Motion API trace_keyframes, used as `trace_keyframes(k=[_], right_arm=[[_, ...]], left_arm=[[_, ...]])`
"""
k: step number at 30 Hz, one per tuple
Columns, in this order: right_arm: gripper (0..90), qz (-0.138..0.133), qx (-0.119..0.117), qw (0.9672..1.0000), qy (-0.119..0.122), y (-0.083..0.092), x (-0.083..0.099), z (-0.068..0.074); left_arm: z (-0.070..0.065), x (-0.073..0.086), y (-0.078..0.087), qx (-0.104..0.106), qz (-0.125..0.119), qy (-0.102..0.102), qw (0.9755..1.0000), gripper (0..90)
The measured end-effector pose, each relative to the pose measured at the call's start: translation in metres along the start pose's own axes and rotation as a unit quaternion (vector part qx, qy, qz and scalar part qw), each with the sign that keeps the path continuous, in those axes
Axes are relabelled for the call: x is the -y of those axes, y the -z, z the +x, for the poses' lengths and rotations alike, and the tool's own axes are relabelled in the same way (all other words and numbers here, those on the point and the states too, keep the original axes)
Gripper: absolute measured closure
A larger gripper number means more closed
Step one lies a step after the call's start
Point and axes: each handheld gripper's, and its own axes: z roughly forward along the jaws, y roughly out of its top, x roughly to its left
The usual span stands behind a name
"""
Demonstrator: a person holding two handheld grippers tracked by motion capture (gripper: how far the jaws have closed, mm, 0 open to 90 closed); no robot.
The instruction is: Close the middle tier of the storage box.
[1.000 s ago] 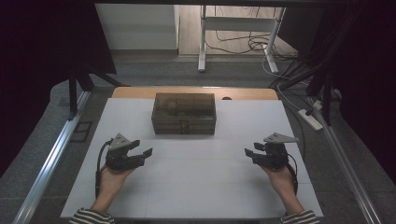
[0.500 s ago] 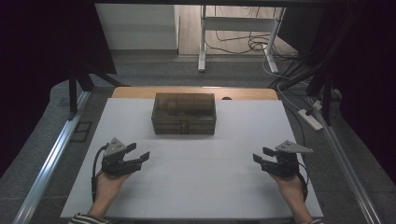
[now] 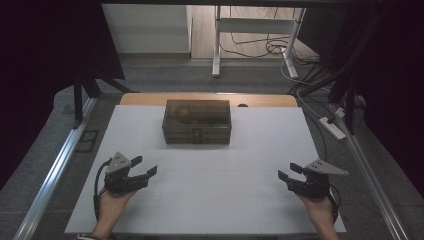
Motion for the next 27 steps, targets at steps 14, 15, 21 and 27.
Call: trace_keyframes(k=[14,15,21,27], right_arm=[[35.3,-0.021,0.016,0.9996,-0.013,0.013,0.016,-0.003],[34.8,-0.021,0.016,0.9995,-0.014,0.014,0.017,-0.003],[32.7,-0.029,0.017,0.9993,-0.017,0.016,0.020,-0.003],[31.0,-0.031,0.018,0.9992,-0.017,0.018,0.023,-0.001]], left_arm=[[0.001,0.014,0.012,-0.006,-0.018,0.008,0.9998,29.1],[0.001,0.015,0.013,-0.008,-0.018,0.009,0.9998,29.1],[0.008,0.025,0.027,-0.019,-0.037,0.028,0.9988,28.8],[0.011,0.033,0.034,-0.025,-0.050,0.032,0.9979,27.3]])
